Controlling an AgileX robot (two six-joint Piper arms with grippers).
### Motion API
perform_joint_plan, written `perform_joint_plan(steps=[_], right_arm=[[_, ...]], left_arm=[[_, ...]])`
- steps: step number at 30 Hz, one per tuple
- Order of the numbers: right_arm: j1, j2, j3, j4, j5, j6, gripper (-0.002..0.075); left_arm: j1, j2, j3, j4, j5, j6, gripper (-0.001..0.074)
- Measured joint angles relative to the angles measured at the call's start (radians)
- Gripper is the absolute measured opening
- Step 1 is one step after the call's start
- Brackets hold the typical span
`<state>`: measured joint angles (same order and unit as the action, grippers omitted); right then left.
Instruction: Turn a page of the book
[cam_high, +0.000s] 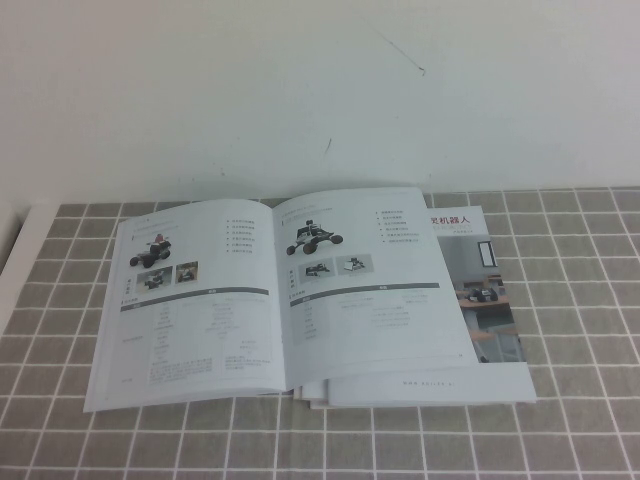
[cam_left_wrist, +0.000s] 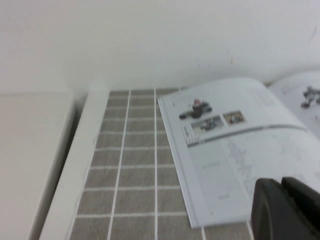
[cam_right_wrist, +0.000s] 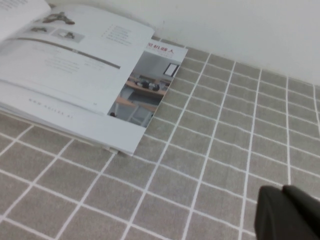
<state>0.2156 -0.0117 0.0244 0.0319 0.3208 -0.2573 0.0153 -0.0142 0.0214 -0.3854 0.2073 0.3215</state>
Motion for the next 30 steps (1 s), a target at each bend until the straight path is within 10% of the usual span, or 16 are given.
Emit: perform_joint_plan(steps=[30], right_arm=[[0.0, 0.0, 0.002, 0.002, -0.744, 0.007, -0.0003]], left_arm=[[0.0, 0.0, 0.0, -0.742, -0.346, -0.151, -0.0005]])
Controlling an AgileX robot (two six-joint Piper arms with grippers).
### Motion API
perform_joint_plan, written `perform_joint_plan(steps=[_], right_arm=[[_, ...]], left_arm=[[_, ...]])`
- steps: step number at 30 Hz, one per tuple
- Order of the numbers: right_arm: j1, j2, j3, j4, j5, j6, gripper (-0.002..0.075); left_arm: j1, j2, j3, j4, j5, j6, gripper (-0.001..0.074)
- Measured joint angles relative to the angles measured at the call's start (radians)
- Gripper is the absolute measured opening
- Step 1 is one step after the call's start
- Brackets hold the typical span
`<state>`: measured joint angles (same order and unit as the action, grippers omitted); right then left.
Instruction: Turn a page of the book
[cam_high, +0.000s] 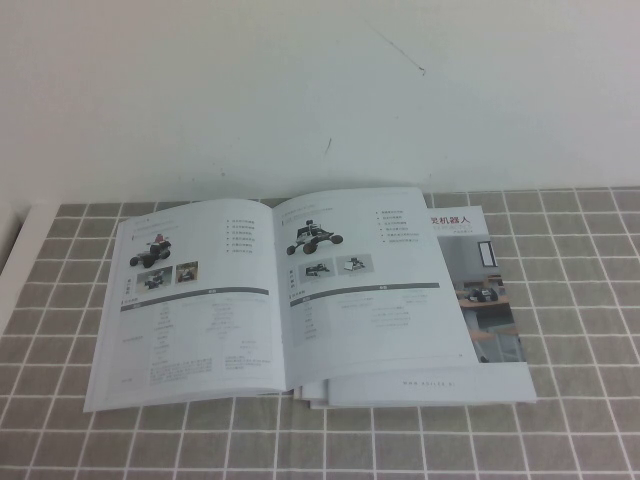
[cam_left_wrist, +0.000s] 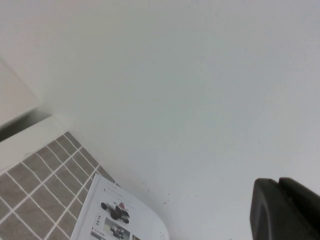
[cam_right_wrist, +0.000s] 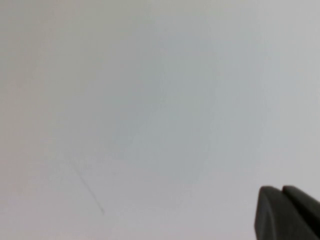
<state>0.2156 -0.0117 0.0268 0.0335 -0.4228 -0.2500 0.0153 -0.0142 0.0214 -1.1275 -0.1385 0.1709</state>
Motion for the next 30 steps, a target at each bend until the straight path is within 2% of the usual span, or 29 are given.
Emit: perform_joint_plan(steps=[4, 7, 11, 14, 18, 21, 27, 30], right_arm=[[0.0, 0.0, 0.0, 0.0, -0.157, 0.036, -0.0003], [0.0, 0.0, 0.0, 0.0, -0.256, 0.096, -0.0003], [0.0, 0.0, -0.068, -0.024, -0.242, 0.144, -0.0003], [0.0, 0.0, -0.191, -0.116, -0.188, 0.153, -0.0003], [0.0, 0.0, -0.416, -0.237, 0.021, 0.16, -0.0003], [0.0, 0.034, -0.554, -0.254, 0.214, 0.16, -0.0003], [0.0, 0.26, -0.769, -0.26, 0.715, 0.188, -0.0003], [0.0, 0.384, -0.822, -0.263, 0.919, 0.25, -0.0003]], left_arm=[[0.0, 0.0, -0.017, 0.014, -0.002, -0.008, -0.0004], [0.0, 0.0, -0.108, 0.102, 0.005, 0.028, -0.0004], [0.0, 0.0, -0.268, 0.278, 0.008, 0.086, -0.0004], [0.0, 0.009, -0.4, 0.418, 0.014, 0.099, -0.0004], [0.0, 0.083, -0.557, 0.59, 0.065, 0.122, -0.0004], [0.0, 0.173, -0.668, 0.686, 0.138, 0.134, -0.0004], [0.0, 0.357, -0.779, 0.732, 0.31, 0.155, -0.0004], [0.0, 0.447, -0.79, 0.709, 0.466, 0.141, -0.0004]])
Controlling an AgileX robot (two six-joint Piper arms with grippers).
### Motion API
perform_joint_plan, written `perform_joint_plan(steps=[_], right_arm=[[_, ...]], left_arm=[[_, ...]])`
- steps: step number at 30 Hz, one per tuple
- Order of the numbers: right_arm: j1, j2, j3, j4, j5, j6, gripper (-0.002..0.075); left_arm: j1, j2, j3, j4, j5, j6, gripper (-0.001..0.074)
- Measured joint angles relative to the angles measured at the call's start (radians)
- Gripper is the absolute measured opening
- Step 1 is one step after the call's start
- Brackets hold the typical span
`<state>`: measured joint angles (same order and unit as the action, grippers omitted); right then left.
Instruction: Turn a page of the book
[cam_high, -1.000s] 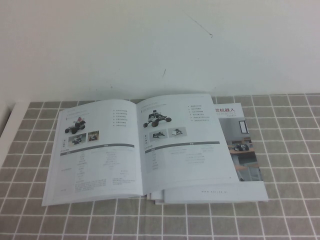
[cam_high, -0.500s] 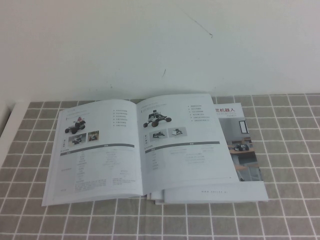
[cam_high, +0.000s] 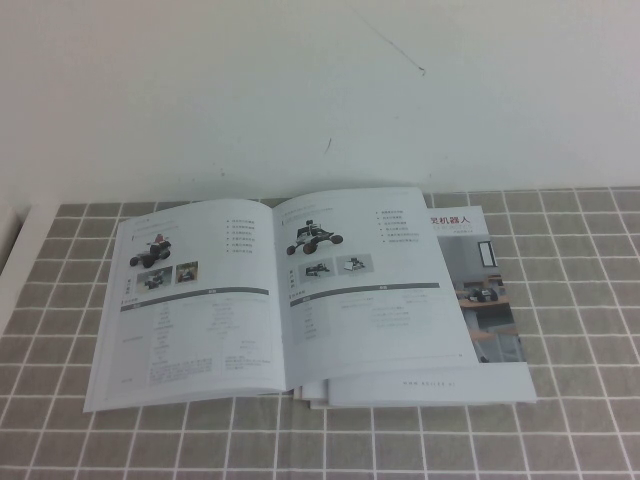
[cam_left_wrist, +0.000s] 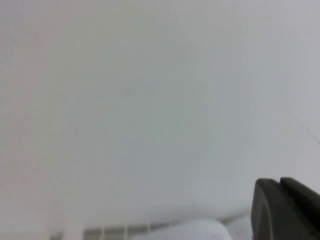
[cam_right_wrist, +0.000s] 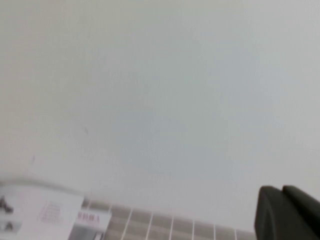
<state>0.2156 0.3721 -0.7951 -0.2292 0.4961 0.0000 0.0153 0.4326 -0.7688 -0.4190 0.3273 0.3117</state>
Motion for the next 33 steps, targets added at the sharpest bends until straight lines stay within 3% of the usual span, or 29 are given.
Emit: perform_joint_plan(steps=[7, 19, 26, 33], right_arm=[[0.0, 0.166, -0.005, -0.009, 0.091, -0.051, -0.0003], [0.0, 0.384, -0.005, 0.222, 0.092, -0.066, -0.0003], [0.0, 0.554, -0.007, 0.336, 0.094, -0.127, -0.0003], [0.0, 0.736, -0.116, 0.451, 0.24, -0.254, -0.0003]], left_arm=[[0.0, 0.155, -0.002, -0.058, 0.241, -0.02, -0.0004], [0.0, 0.289, -0.002, -0.129, 0.27, -0.01, -0.0004], [0.0, 0.486, -0.019, -0.131, 0.389, -0.006, -0.0004], [0.0, 0.637, -0.03, -0.206, 0.4, 0.061, -0.0004]])
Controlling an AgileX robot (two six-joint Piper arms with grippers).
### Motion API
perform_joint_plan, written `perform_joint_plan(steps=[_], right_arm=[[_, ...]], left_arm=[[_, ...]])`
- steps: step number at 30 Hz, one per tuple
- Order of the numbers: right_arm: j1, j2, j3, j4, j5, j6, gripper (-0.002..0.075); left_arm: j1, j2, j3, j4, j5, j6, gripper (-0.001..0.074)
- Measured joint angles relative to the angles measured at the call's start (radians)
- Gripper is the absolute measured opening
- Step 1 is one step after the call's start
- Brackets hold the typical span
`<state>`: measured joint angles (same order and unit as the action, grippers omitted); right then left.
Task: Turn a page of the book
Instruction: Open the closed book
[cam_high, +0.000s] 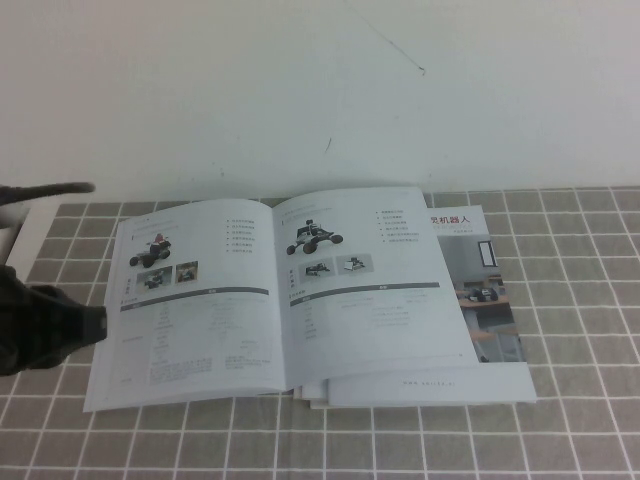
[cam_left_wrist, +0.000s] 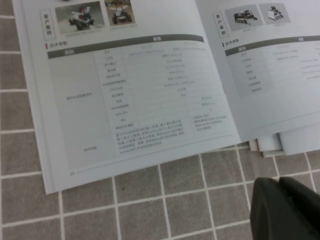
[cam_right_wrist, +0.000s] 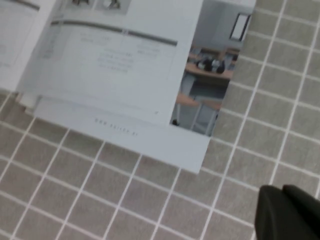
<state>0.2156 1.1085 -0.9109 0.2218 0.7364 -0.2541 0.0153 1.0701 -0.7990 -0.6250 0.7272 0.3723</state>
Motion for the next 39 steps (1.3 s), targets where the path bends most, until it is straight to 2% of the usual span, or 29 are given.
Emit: perform_joint_plan(steps=[5, 14, 17, 24, 26, 31, 35, 39], right_arm=[[0.0, 0.162, -0.139, 0.018, 0.165, -0.039, -0.0003], [0.012, 0.411, -0.269, 0.108, 0.183, -0.087, 0.0008], [0.033, 0.482, -0.288, 0.116, 0.177, -0.096, 0.0062], [0.073, 0.571, -0.342, 0.203, 0.137, -0.153, 0.0284], [0.08, 0.586, -0.349, 0.218, 0.109, -0.169, 0.0317], [0.08, 0.64, -0.356, 0.238, 0.061, -0.182, 0.0341], [0.08, 0.698, -0.357, 0.267, 0.049, -0.209, 0.0348], [0.08, 0.756, -0.373, 0.306, 0.029, -0.251, 0.0354]], left_arm=[[0.0, 0.085, -0.006, -0.122, 0.004, 0.166, -0.0004], [0.0, 0.217, -0.006, -0.192, 0.002, 0.24, -0.0004], [0.0, 0.238, -0.006, -0.248, -0.007, 0.278, -0.0004], [0.0, 0.295, -0.013, -0.28, -0.02, 0.319, -0.0004], [-0.002, 0.32, -0.027, -0.284, -0.02, 0.324, -0.0004], [-0.056, 0.38, -0.088, -0.262, -0.023, 0.328, -0.0004], [-0.128, 0.457, -0.14, -0.167, -0.044, 0.28, -0.0004], [-0.151, 0.549, -0.184, -0.123, -0.061, 0.246, -0.0004]])
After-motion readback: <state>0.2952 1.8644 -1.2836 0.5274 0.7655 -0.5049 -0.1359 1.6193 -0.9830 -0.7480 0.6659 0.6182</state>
